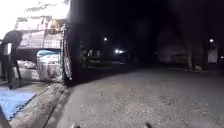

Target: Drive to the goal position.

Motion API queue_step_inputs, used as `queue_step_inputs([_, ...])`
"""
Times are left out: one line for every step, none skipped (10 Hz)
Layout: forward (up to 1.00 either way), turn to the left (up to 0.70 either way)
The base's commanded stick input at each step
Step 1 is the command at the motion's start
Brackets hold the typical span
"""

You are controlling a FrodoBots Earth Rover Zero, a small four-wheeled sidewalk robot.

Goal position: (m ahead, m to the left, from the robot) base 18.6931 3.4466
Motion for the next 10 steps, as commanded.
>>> queue_step_inputs([0.0, 0.0])
queue_step_inputs([0.0, 0.0])
queue_step_inputs([0.0, 0.0])
queue_step_inputs([0.0, 0.0])
queue_step_inputs([0.06, 0.0])
queue_step_inputs([0.41, 0.0])
queue_step_inputs([0.7, 0.0])
queue_step_inputs([0.7, 0.0])
queue_step_inputs([0.7, 0.0])
queue_step_inputs([0.7, 0.0])
